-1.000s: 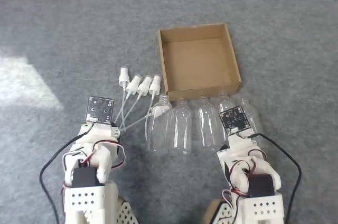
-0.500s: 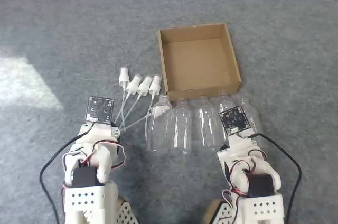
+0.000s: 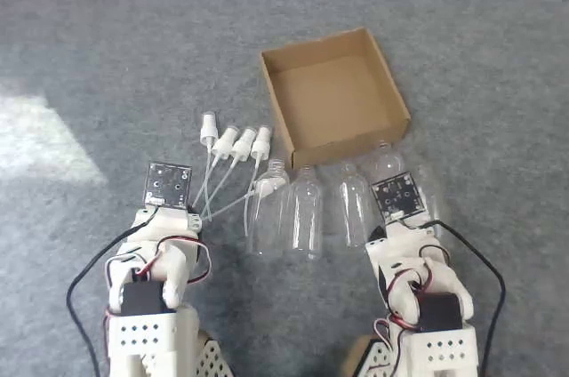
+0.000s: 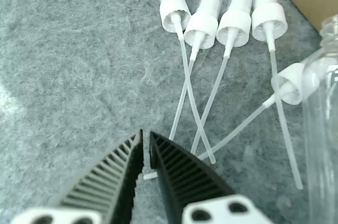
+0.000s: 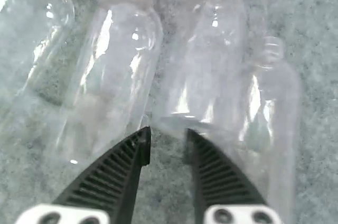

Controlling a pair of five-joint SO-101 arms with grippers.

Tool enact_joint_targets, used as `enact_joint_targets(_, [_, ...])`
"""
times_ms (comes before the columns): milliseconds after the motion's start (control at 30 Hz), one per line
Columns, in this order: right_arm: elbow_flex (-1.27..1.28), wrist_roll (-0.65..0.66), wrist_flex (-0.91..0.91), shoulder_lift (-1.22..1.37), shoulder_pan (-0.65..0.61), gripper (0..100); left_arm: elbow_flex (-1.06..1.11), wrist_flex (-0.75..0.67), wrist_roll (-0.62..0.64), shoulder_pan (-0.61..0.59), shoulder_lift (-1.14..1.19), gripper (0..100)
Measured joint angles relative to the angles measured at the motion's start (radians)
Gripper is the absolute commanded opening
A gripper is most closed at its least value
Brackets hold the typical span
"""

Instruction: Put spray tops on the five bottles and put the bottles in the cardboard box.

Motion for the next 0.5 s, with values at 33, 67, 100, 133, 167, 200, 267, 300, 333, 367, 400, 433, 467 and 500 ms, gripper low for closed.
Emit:
enact_joint_targets(33, [0.000,0.021,0.000,0.000,0.000,18.4,0.000,0.000,0.000,0.000,0.000,1])
enact_joint_targets(67, [0.000,0.052,0.000,0.000,0.000,18.8,0.000,0.000,0.000,0.000,0.000,1])
enact_joint_targets(100, [0.000,0.097,0.003,0.000,0.006,18.8,0.000,0.000,0.000,0.000,0.000,1])
enact_joint_targets(133, [0.000,0.144,0.015,0.000,0.018,18.8,0.000,0.000,0.000,0.000,0.000,1])
enact_joint_targets(167, [0.000,0.189,0.031,0.000,0.037,18.8,0.000,0.000,0.000,0.000,0.000,1])
enact_joint_targets(200, [0.000,0.230,0.049,0.000,0.058,18.8,0.000,0.000,0.000,0.000,0.000,1])
enact_joint_targets(267, [0.000,0.279,0.069,0.000,0.104,21.0,0.000,0.000,0.000,0.000,0.000,1])
enact_joint_targets(300, [0.000,0.301,0.075,0.000,0.124,23.0,0.000,0.000,0.000,0.000,0.000,1])
enact_joint_targets(333, [0.000,0.324,0.081,0.000,0.133,24.7,0.000,0.000,0.000,0.000,0.000,1])
enact_joint_targets(367, [0.000,0.341,0.087,0.000,0.138,26.1,0.000,0.000,0.000,0.000,0.000,1])
enact_joint_targets(400, [0.000,0.353,0.094,0.000,0.138,26.5,0.000,0.000,0.000,0.000,0.000,1])
enact_joint_targets(433, [0.000,0.358,0.100,0.000,0.140,26.3,0.000,0.000,0.000,0.000,0.000,1])
enact_joint_targets(467, [0.000,0.359,0.104,0.000,0.143,26.4,0.000,0.000,0.000,0.000,0.000,1])
enact_joint_targets(500, [-0.006,0.361,0.110,-0.002,0.144,26.6,0.000,0.000,0.000,0.000,0.000,1])
